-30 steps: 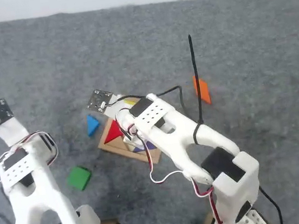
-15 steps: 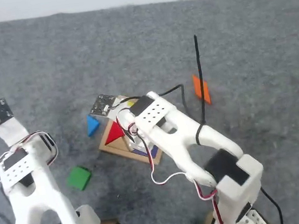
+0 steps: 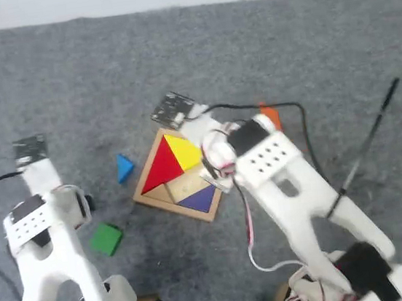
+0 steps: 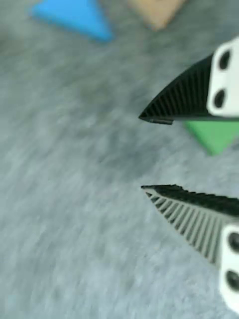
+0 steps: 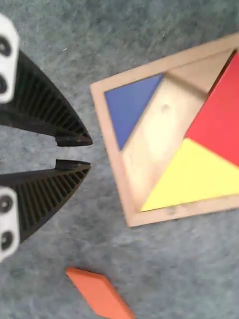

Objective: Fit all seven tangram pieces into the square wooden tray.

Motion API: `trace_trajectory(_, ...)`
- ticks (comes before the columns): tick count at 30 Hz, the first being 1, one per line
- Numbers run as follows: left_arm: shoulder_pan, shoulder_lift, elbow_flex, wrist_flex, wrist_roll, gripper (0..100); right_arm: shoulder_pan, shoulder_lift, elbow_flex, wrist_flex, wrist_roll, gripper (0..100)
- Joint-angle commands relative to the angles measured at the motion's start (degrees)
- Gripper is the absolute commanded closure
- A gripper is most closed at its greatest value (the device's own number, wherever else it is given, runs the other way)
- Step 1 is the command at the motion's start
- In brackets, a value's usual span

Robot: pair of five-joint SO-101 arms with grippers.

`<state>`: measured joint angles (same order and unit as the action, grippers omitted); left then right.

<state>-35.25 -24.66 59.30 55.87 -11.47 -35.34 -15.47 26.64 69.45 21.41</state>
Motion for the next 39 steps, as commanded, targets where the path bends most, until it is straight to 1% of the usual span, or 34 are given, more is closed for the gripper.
trace_trajectory(1, 1.3, -0.5, -2.2, 6.2, -5.3, 80, 2.7, -4.4, 5.3, -4.6, 0.7, 94.4)
trace_trajectory(4, 1.2, -0.5, -1.5, 8.4, -8.6, 77, 3.6, -3.6, 7.1, -5.5, 0.8, 94.4)
trace_trajectory(7, 1.3, -0.6, -1.0, 10.5, -9.7, 75, 4.1, -2.2, 7.2, -5.6, 0.7, 94.4)
trace_trajectory(10, -0.3, -0.2, 0.1, 9.1, -9.2, 75, 4.0, -0.9, 7.3, -7.3, 0.6, 94.4)
trace_trajectory(13, -2.8, 0.0, 1.3, 7.9, -10.5, 75, 4.0, 0.4, 7.2, -8.0, 0.5, 94.4)
trace_trajectory(15, -3.7, 0.0, 2.3, 7.5, -14.4, 75, 3.9, 1.1, 7.1, -8.0, 0.5, 94.4)
trace_trajectory(18, -1.2, 0.0, 2.9, 11.4, -21.1, 75, 3.8, 1.5, 7.1, -8.6, 0.5, 94.4)
trace_trajectory(21, 0.5, 0.0, 4.3, 12.0, -24.8, 75, 3.8, 1.6, 7.1, -9.5, 0.5, 94.4)
trace_trajectory(25, 0.4, -0.5, 4.4, 12.0, -30.9, 75, 3.8, 1.6, 7.2, -9.5, 0.5, 94.4)
trace_trajectory(35, 0.5, 0.1, 4.6, 8.6, -31.2, 76, 3.9, 1.5, 7.4, -10.4, 0.5, 94.4)
trace_trajectory(39, 0.5, 0.1, 4.8, 7.1, -31.2, 83, 4.1, 1.5, 7.5, -10.8, 0.5, 94.4)
